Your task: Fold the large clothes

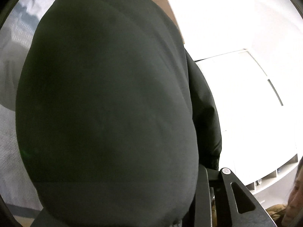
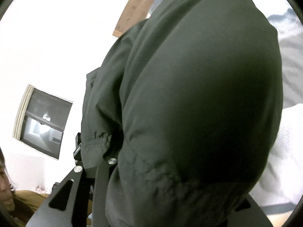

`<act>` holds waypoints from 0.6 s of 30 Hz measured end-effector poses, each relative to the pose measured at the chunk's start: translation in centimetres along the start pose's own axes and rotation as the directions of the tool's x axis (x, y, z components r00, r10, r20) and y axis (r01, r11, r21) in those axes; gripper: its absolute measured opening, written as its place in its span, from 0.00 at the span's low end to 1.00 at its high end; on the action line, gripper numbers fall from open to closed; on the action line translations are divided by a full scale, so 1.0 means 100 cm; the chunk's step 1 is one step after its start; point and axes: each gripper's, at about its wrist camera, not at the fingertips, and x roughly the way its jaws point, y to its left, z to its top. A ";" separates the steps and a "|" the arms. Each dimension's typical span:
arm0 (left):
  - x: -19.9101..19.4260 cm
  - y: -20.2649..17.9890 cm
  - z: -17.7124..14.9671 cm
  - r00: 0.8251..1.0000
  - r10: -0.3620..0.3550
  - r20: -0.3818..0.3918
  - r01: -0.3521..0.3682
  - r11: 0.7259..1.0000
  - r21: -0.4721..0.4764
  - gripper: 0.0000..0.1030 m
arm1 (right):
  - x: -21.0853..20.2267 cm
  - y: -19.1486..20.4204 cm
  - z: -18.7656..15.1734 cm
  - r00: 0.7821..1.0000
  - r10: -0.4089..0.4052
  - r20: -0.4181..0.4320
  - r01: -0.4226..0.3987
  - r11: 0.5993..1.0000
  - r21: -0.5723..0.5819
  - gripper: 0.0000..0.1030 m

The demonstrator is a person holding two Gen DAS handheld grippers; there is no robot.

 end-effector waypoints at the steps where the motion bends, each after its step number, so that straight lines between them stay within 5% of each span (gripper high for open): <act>1: -0.004 -0.009 -0.002 1.000 -0.009 0.005 0.009 1.000 0.010 0.30 | -0.004 0.008 -0.004 1.000 0.006 0.008 -0.006 1.000 -0.003 0.28; 9: 0.010 -0.013 -0.010 1.000 0.001 0.024 -0.003 0.998 0.055 0.30 | -0.025 0.027 -0.046 0.998 0.025 0.058 -0.024 0.999 -0.023 0.28; 18: 0.059 0.093 -0.046 0.987 0.160 0.006 -0.160 0.984 0.073 0.29 | -0.014 -0.084 -0.087 0.992 -0.087 0.096 0.089 0.996 -0.011 0.28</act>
